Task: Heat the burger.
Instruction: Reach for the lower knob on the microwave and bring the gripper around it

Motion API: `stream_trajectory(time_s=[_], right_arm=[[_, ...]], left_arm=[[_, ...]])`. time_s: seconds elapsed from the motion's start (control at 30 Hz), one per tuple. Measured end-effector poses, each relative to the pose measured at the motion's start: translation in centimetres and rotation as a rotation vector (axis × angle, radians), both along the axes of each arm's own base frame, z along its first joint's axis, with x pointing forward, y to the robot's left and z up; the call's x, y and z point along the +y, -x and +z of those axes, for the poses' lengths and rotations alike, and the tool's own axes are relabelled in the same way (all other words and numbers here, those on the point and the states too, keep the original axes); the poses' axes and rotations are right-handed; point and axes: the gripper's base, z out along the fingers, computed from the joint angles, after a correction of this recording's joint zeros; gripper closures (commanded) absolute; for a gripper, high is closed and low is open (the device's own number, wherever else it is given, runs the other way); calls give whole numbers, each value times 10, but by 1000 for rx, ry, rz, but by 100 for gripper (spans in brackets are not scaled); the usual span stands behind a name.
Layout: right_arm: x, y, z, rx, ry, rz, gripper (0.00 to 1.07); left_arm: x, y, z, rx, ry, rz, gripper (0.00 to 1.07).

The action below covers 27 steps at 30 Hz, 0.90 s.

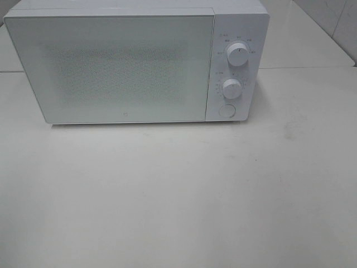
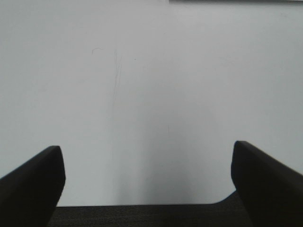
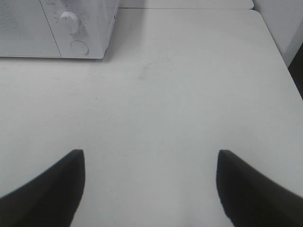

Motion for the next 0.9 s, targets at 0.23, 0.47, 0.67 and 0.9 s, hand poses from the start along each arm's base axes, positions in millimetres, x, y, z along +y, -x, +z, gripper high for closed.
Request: stream_trajectory(time_s=[0.23,0.47,0.67,0.9], right_arm=[[0,0,0,0,0,0,34],[0,0,0,0,0,0,34],[0,0,0,0,0,0,34],[0,0,0,0,0,0,34]], left_arm=[[0,0,0,-3,0,0,20],[0,1,0,-4,4,-1,20],[1,29,6,-186,10,-1,20],[1,51,7,-327,4,69,20]])
